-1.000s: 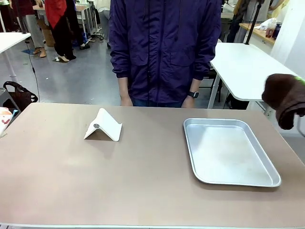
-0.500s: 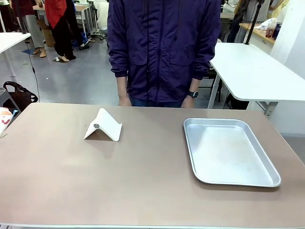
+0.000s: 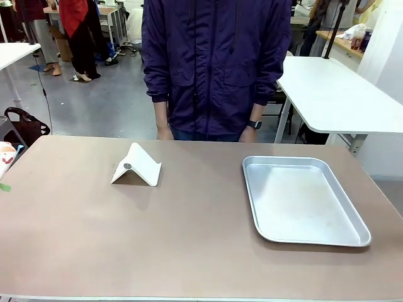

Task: Clean the surface of the table.
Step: Clean the area not pointed to by the person, then return the Lint Roller and towel to their original positions.

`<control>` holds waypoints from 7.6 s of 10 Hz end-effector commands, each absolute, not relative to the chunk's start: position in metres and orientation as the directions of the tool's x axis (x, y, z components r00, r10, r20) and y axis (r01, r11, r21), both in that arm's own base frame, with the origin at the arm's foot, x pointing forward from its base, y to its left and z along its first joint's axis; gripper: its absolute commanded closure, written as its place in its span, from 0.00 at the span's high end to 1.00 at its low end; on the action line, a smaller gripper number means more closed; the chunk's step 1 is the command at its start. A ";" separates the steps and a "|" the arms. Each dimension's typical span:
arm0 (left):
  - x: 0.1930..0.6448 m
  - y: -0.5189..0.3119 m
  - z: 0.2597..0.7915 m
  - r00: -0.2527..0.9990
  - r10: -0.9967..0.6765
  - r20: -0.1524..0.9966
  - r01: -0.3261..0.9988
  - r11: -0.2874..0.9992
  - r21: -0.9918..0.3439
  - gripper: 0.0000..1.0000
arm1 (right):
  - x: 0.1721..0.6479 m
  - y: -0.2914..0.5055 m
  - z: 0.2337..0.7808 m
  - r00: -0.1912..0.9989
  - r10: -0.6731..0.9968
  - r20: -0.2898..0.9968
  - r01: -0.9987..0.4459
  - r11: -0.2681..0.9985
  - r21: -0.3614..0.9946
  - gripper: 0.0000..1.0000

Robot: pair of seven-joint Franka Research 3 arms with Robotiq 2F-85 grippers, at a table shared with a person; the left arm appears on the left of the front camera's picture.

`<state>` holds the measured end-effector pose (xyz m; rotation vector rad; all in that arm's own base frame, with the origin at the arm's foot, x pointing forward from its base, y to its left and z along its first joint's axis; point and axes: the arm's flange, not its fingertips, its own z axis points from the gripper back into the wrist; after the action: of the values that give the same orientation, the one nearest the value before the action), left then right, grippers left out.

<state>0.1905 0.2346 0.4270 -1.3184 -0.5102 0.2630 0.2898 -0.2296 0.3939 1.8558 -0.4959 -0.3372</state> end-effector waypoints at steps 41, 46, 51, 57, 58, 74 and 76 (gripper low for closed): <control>0.475 -0.105 0.415 0.903 0.234 0.361 0.033 0.800 -0.600 0.22 | 0.471 0.169 0.299 0.993 -0.035 0.115 -0.081 0.512 0.855 0.10; 0.468 -0.088 0.405 0.897 0.260 0.358 -0.005 0.816 -0.579 0.22 | 0.490 0.204 0.293 0.994 -0.038 0.104 -0.058 0.624 0.780 0.10; 0.480 -0.090 0.398 0.883 0.292 0.366 -0.022 0.806 -0.591 0.22 | 0.496 0.208 0.283 0.999 -0.004 0.054 -0.040 0.616 0.787 0.10; 0.488 -0.113 0.393 0.895 0.262 0.361 -0.019 0.831 -0.556 0.22 | 0.487 0.184 0.285 0.998 -0.005 0.064 -0.051 0.546 0.836 0.10; 0.488 -0.115 0.393 0.895 0.261 0.363 -0.020 0.834 -0.551 0.22 | 0.488 0.184 0.285 0.998 -0.003 0.065 -0.052 0.546 0.836 0.10; 0.456 -0.082 0.428 0.855 0.310 0.415 -0.003 0.804 -0.595 1.00 | 0.466 0.170 0.301 0.990 0.100 0.098 -0.134 0.463 0.876 1.00; 0.424 -0.069 0.449 0.853 0.289 0.434 0.075 0.756 -0.650 1.00 | 0.443 0.140 0.321 0.988 0.072 0.139 -0.156 0.435 0.887 1.00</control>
<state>0.4477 -0.0848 0.4458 -0.6480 -0.5377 0.1661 0.4616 0.1614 0.3123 1.0844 -0.0440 0.1286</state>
